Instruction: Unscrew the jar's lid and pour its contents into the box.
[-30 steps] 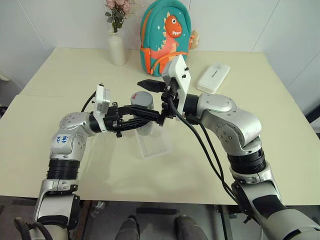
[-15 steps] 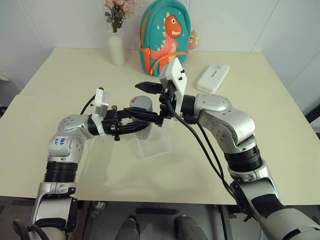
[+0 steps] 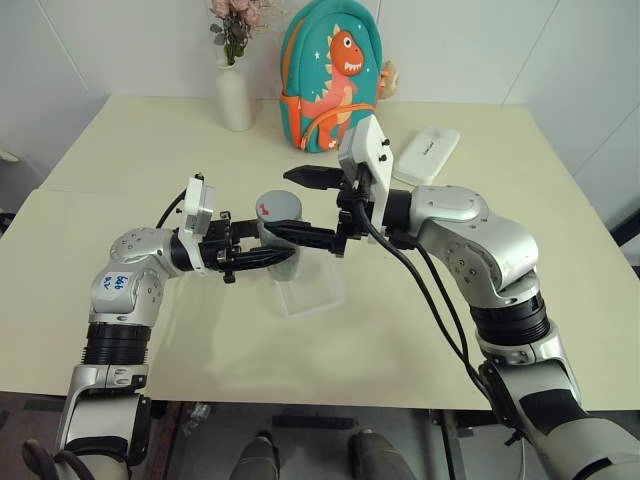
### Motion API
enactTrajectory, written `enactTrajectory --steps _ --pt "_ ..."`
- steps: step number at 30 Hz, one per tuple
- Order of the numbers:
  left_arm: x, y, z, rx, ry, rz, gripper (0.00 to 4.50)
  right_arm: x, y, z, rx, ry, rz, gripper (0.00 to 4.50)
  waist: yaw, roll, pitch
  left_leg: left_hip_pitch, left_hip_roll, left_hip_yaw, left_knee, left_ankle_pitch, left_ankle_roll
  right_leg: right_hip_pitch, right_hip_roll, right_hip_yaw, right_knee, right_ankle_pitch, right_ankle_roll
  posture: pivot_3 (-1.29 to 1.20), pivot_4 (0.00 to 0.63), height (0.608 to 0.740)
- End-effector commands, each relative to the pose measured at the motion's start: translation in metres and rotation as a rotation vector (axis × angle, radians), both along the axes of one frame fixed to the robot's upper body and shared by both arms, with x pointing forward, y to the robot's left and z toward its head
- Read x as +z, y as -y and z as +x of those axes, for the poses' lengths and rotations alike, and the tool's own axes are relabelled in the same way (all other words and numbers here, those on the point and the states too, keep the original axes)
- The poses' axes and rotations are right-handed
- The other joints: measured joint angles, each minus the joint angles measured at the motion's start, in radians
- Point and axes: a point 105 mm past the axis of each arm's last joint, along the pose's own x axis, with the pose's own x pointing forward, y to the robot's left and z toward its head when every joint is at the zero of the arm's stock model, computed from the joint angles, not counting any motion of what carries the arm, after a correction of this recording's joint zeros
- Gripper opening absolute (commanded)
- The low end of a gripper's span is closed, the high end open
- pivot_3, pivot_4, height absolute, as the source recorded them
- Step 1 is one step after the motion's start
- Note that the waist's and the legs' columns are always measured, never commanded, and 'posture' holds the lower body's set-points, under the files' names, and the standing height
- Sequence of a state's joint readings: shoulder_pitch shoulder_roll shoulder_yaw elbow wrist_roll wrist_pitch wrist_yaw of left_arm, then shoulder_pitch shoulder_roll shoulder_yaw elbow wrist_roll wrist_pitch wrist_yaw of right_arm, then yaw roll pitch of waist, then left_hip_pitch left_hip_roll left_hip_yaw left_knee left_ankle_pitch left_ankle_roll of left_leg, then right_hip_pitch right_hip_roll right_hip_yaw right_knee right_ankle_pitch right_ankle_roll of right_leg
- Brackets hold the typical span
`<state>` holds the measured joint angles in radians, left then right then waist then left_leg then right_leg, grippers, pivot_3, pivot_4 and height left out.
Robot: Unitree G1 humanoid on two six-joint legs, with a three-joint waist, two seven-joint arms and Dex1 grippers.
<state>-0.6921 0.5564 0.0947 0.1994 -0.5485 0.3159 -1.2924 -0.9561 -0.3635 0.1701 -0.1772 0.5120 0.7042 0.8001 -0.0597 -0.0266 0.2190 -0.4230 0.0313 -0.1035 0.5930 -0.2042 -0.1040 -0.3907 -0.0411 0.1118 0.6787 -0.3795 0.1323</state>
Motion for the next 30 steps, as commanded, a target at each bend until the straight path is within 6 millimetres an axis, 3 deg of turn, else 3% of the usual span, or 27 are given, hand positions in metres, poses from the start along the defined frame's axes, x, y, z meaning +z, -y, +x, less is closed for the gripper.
enactTrajectory --steps 1,30 --pt "0.011 -0.001 -0.007 -0.02 0.067 -0.015 1.98 0.012 0.012 -0.002 -0.03 0.043 0.02 4.5 0.0 0.0 0.0 0.0 0.0 0.0 0.0 0.0 0.0 0.0 0.0 0.0 0.0 0.0 0.0 0.0 0.15 0.74" --pt "0.012 0.0 0.001 -0.005 0.111 -0.009 1.98 0.013 0.003 -0.029 0.11 -0.002 0.042 4.5 0.0 0.0 0.0 0.0 0.0 0.0 0.0 0.0 0.0 0.0 0.0 0.0 0.0 0.0 0.0 0.0 0.15 0.74"
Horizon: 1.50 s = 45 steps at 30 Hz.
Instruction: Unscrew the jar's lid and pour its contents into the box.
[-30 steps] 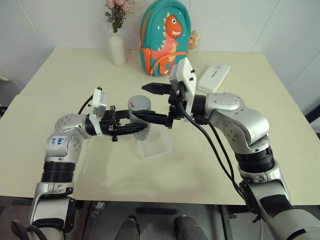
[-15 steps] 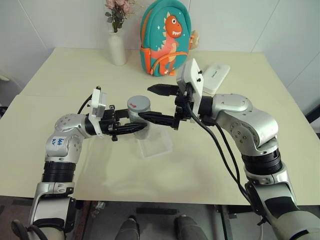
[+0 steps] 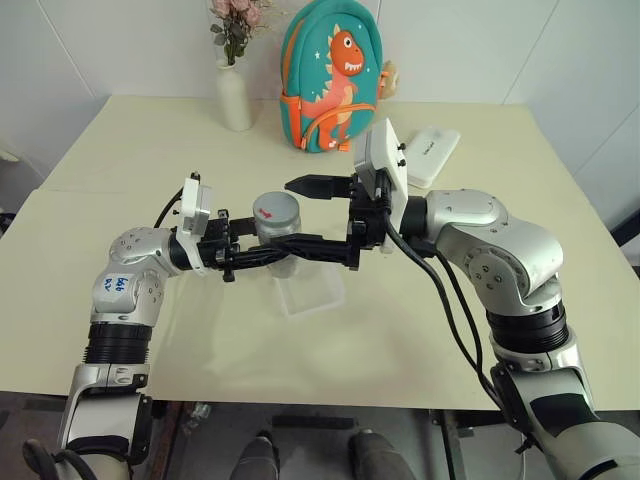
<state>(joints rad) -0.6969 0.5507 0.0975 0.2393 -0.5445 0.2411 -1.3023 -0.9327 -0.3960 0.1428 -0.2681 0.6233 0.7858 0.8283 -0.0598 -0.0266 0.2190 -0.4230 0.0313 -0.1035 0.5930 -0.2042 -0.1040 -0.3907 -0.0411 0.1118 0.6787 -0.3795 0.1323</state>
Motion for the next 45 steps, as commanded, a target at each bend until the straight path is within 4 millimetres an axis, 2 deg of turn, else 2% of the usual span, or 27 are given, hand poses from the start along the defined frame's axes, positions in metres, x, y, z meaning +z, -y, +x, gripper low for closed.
enactTrajectory --steps 1,11,24,45 --pt "0.012 0.003 -0.001 -0.015 0.068 0.004 1.98 0.012 -0.002 -0.005 0.003 0.041 0.044 4.5 0.0 0.0 0.0 0.0 0.0 0.0 0.0 0.0 0.0 0.0 0.0 0.0 0.0 0.0 0.0 0.0 0.15 0.74" --pt "0.012 0.004 -0.001 -0.02 0.077 0.008 1.98 0.015 -0.008 0.008 -0.045 0.057 0.051 4.5 0.0 0.0 0.0 0.0 0.0 0.0 0.0 0.0 0.0 0.0 0.0 0.0 0.0 0.0 0.0 0.0 0.15 0.74" --pt "0.011 0.004 -0.001 -0.016 0.079 0.006 1.98 0.017 -0.016 0.002 0.021 0.051 0.047 4.5 0.0 0.0 0.0 0.0 0.0 0.0 0.0 0.0 0.0 0.0 0.0 0.0 0.0 0.0 0.0 0.0 0.15 0.74" --pt "0.011 0.005 -0.001 -0.014 0.083 0.005 1.98 0.012 -0.019 0.007 0.003 0.056 0.021 4.5 0.0 0.0 0.0 0.0 0.0 0.0 0.0 0.0 0.0 0.0 0.0 0.0 0.0 0.0 0.0 0.0 0.15 0.74"
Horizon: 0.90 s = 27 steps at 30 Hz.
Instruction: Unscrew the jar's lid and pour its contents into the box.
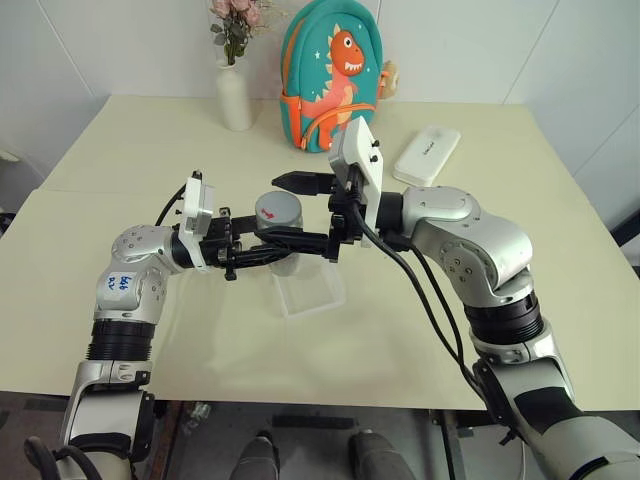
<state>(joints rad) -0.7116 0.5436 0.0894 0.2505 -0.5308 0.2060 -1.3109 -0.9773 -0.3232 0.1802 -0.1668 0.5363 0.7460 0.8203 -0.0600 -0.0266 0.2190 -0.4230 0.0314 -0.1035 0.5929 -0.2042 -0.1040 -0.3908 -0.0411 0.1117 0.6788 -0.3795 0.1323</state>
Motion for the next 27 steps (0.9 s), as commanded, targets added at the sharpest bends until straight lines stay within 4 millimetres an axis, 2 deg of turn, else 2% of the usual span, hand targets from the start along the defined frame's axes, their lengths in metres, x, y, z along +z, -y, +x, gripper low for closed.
enactTrajectory --steps 1,5,8,11,13,20,27 --pt "0.009 0.002 -0.002 -0.006 0.049 -0.007 1.98 0.015 -0.003 -0.008 0.032 0.061 0.024 4.5 0.0 0.0 0.0 0.0 0.0 0.0 0.0 0.0 0.0 0.0 0.0 0.0 0.0 0.0 0.0 0.0 0.15 0.74" --pt "0.009 0.002 -0.002 -0.003 0.051 -0.009 1.98 0.017 -0.002 -0.008 0.032 0.061 0.033 4.5 0.0 0.0 0.0 0.0 0.0 0.0 0.0 0.0 0.0 0.0 0.0 0.0 0.0 0.0 0.0 0.0 0.15 0.74" --pt "0.008 0.002 -0.002 -0.003 0.051 -0.009 1.98 0.017 -0.002 -0.007 0.028 0.061 0.035 3.93 0.0 0.0 0.0 0.0 0.0 0.0 0.0 0.0 0.0 0.0 0.0 0.0 0.0 0.0 0.0 0.0 0.15 0.74" --pt "0.008 0.002 -0.001 -0.001 0.052 -0.01 1.98 0.018 -0.002 -0.007 0.027 0.061 0.037 2.91 0.0 0.0 0.0 0.0 0.0 0.0 0.0 0.0 0.0 0.0 0.0 0.0 0.0 0.0 0.0 0.0 0.15 0.74" --pt "0.008 0.002 -0.001 -0.001 0.052 -0.011 1.98 0.017 -0.003 -0.007 0.03 0.062 0.035 2.54 0.0 0.0 0.0 0.0 0.0 0.0 0.0 0.0 0.0 0.0 0.0 0.0 0.0 0.0 0.0 0.0 0.15 0.74" --pt "0.007 0.002 -0.001 0.0 0.048 -0.005 1.98 0.02 -0.001 -0.011 0.051 0.078 0.034 2.54 0.0 0.0 0.0 0.0 0.0 0.0 0.0 0.0 0.0 0.0 0.0 0.0 0.0 0.0 0.0 0.0 0.15 0.74" --pt "0.001 0.002 -0.002 -0.006 0.014 0.027 1.98 0.039 0.006 -0.007 0.032 0.13 0.066 2.54 0.0 0.0 0.0 0.0 0.0 0.0 0.0 0.0 0.0 0.0 0.0 0.0 0.0 0.0 0.0 0.0 0.15 0.74"
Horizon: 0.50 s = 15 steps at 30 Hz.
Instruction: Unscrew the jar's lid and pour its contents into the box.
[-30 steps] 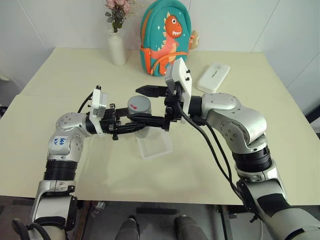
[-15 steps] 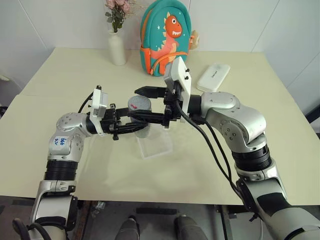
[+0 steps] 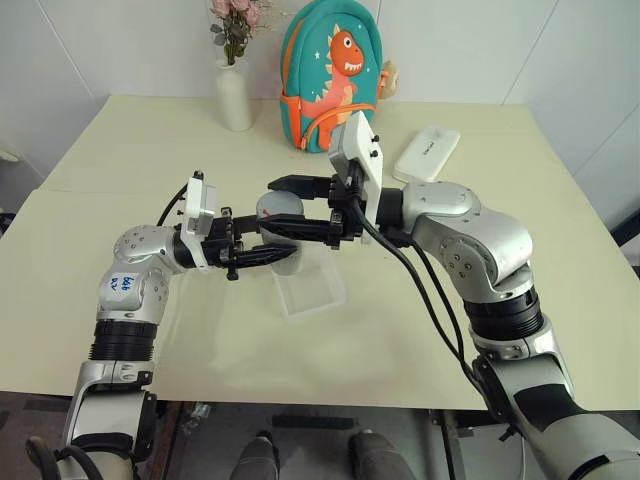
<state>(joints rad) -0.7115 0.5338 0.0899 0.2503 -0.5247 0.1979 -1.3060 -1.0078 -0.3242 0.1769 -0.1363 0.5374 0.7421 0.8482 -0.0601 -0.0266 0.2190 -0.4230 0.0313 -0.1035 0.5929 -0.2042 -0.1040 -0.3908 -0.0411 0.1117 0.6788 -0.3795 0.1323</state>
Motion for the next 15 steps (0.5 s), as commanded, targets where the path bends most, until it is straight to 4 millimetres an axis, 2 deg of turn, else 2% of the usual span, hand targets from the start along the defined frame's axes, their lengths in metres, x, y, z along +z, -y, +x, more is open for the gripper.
enactTrajectory --steps 1,7,15 --pt "0.001 0.0 -0.002 -0.01 0.004 0.035 1.98 0.037 0.009 -0.006 0.006 0.135 0.075 2.54 0.0 0.0 0.0 0.0 0.0 0.0 0.0 0.0 0.0 0.0 0.0 0.0 0.0 0.0 0.0 0.0 0.15 0.74" --pt "0.0 0.003 -0.003 -0.022 -0.013 0.046 1.98 0.049 0.016 -0.002 -0.013 0.184 0.087 2.54 0.0 0.0 0.0 0.0 0.0 0.0 0.0 0.0 0.0 0.0 0.0 0.0 0.0 0.0 0.0 0.0 0.15 0.74" --pt "-0.002 0.004 -0.003 -0.029 -0.055 0.069 1.98 0.052 0.016 -0.002 -0.004 0.211 0.099 2.54 0.0 0.0 0.0 0.0 0.0 0.0 0.0 0.0 0.0 0.0 0.0 0.0 0.0 0.0 0.0 0.0 0.15 0.74"
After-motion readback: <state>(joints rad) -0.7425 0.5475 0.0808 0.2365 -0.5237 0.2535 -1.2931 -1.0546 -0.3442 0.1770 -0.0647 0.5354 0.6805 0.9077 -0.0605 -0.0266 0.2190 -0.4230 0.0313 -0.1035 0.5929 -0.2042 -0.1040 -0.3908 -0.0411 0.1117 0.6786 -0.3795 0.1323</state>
